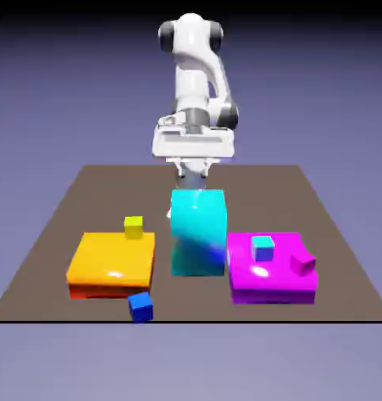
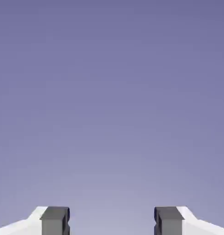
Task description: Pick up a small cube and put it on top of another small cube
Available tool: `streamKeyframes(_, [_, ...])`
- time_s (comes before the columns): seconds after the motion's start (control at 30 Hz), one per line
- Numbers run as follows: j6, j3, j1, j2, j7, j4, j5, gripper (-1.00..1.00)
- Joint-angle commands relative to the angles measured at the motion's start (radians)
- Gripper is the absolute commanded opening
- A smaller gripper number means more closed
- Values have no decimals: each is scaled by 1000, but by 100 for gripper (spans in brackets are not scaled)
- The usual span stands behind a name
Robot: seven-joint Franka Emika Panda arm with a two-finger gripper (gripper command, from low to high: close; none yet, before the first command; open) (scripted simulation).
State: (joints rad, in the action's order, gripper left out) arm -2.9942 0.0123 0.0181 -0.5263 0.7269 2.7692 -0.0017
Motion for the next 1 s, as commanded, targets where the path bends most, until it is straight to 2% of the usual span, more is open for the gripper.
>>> streamKeyframes(0.0, [36, 10, 5, 36, -12, -34, -1, 0])
streamKeyframes(0.97, [1065, 305, 152, 1087, -351, -1015, -41, 0])
